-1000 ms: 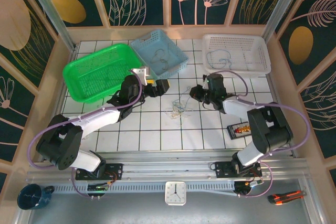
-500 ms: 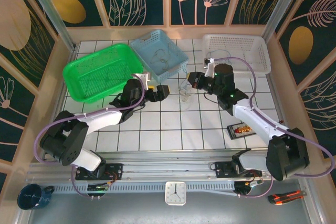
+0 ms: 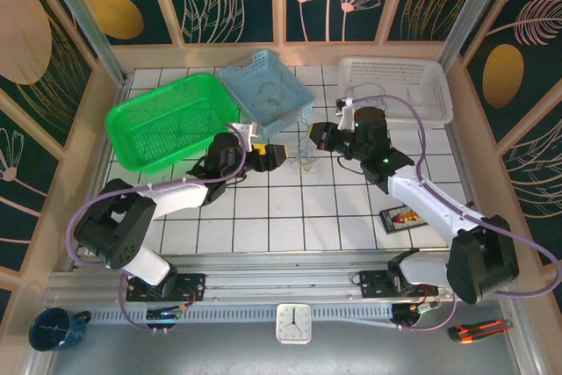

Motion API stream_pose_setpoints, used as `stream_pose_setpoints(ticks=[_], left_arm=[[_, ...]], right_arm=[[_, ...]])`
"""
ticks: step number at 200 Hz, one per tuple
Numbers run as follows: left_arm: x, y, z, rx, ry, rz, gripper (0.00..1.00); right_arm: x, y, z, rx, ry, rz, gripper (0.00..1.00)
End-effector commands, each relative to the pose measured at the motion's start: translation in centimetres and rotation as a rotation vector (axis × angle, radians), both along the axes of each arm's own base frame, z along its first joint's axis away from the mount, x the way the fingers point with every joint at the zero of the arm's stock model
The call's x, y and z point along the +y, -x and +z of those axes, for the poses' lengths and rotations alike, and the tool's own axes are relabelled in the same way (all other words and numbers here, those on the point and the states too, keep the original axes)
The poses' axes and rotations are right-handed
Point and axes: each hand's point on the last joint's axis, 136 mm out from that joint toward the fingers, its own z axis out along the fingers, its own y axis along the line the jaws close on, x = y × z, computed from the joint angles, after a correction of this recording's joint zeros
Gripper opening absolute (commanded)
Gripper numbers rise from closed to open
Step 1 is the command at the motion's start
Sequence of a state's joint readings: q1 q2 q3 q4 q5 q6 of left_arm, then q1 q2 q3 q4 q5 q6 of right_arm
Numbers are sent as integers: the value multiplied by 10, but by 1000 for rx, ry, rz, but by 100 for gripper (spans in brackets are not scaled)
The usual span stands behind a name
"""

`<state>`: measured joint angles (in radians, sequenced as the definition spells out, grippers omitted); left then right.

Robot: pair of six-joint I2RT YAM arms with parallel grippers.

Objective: Untangle the cables

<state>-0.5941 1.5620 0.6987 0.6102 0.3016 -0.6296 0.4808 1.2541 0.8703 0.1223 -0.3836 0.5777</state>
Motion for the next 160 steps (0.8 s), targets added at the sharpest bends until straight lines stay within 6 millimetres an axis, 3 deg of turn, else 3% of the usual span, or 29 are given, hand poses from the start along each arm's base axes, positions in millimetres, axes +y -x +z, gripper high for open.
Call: stream_pose_setpoints(ticks=[1,45,106,160], left_arm=[[-13,-5,21,-71,50,-48,87],[-20,-3,25,-78,68,-72,86],[-11,22,36,-50,195,-86,87],[-17,40,49,-13,316,-141,85]], right_arm=[[3,3,36,-90,-15,9,0],[7,4,38,-94,-12,7,0],[3,-1,21,-62,-14,-34,0],[5,-3,18,-52,-39,-37,0]])
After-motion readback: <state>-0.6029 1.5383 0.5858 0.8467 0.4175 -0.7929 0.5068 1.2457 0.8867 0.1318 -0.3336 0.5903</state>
